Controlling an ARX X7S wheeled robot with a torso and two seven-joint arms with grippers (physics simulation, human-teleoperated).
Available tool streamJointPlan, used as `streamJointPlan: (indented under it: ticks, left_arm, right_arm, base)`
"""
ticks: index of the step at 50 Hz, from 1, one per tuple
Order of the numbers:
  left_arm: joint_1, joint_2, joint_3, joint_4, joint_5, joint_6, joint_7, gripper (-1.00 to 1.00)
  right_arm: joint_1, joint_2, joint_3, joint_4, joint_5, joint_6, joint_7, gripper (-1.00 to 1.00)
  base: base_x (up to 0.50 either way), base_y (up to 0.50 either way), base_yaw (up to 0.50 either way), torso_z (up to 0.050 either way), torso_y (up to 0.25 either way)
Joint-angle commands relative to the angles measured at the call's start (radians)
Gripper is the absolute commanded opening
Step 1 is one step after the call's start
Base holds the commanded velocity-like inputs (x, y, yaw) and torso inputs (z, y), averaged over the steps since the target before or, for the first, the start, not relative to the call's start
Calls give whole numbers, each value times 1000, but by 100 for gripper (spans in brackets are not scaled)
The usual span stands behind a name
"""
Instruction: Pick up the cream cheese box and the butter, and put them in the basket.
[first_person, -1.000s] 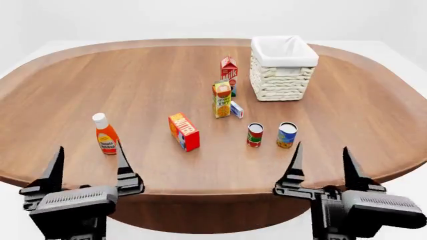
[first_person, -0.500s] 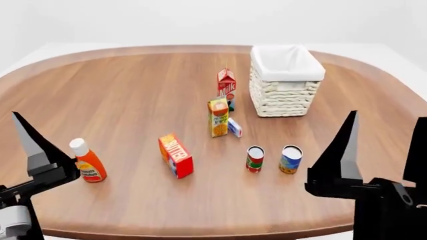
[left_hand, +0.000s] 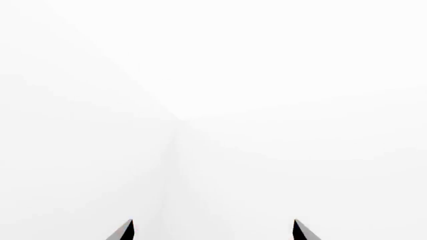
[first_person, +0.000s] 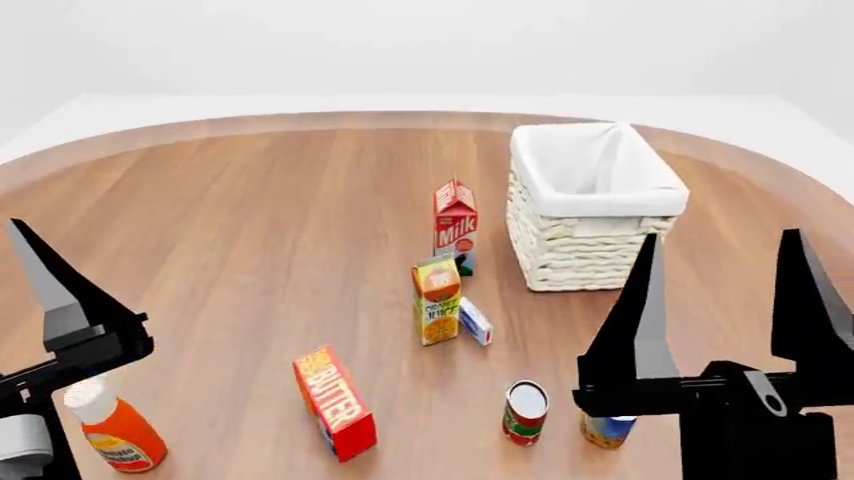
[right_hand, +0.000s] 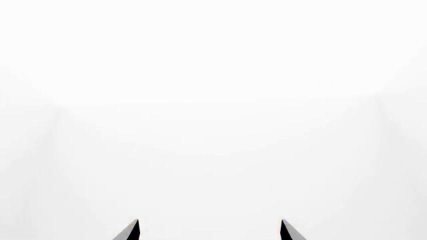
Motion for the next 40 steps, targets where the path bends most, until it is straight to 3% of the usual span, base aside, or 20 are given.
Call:
streamJointPlan:
  ticks: [1,40]
  left_arm:
    - [2,12,-15,-5,10,8,18,100]
    - [8,-14,13,10,8,2,-7,100]
  right_arm:
    - [0,-5,8,-4,-26,1,-24,100]
    - [-2,17,-33,-7,-44,-1,-12,100]
  base:
    - [500,0,0,0,0]
    - [500,0,0,0,1]
